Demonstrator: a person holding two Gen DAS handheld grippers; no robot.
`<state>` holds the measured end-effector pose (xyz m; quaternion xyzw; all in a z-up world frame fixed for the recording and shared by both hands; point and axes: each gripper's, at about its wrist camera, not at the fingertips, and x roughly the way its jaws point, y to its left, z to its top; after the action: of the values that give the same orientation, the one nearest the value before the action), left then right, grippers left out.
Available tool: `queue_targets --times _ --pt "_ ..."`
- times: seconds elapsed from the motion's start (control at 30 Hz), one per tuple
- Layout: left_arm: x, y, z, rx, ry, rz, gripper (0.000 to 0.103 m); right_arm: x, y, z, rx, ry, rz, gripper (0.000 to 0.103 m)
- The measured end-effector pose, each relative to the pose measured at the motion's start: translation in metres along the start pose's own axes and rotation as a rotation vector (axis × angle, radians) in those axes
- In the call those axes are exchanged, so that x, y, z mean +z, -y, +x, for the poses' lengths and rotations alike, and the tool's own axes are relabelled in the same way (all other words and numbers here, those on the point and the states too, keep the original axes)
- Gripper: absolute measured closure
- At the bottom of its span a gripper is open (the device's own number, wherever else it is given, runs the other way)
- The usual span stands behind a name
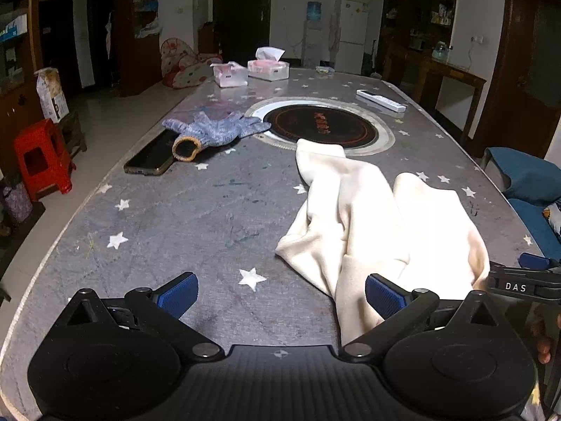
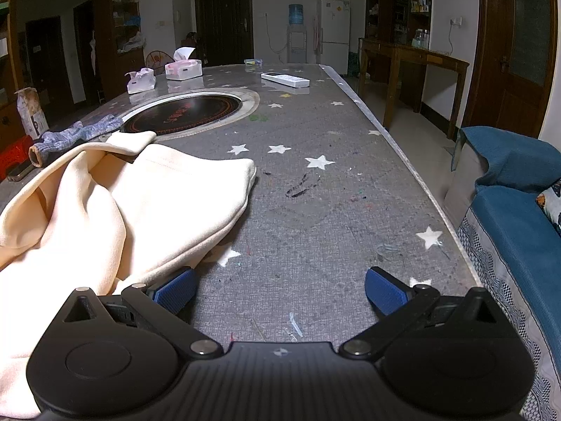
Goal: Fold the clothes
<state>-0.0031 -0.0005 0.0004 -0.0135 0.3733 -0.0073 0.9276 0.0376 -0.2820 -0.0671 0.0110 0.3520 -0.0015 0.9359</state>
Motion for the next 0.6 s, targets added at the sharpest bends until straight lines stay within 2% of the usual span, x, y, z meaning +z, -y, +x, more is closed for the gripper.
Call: queue_targets --times 0.23,0.6 --pt "-0.004 0.001 -0.006 0.005 0.02 0.012 0.0 -0.004 0.0 -0.007 0.005 0.002 0.013 0.0" --pt "-0.009 0.007 -0.019 0.011 0.05 0.037 0.0 -0.01 0.001 -0.06 0.055 0.069 0.056 0.0"
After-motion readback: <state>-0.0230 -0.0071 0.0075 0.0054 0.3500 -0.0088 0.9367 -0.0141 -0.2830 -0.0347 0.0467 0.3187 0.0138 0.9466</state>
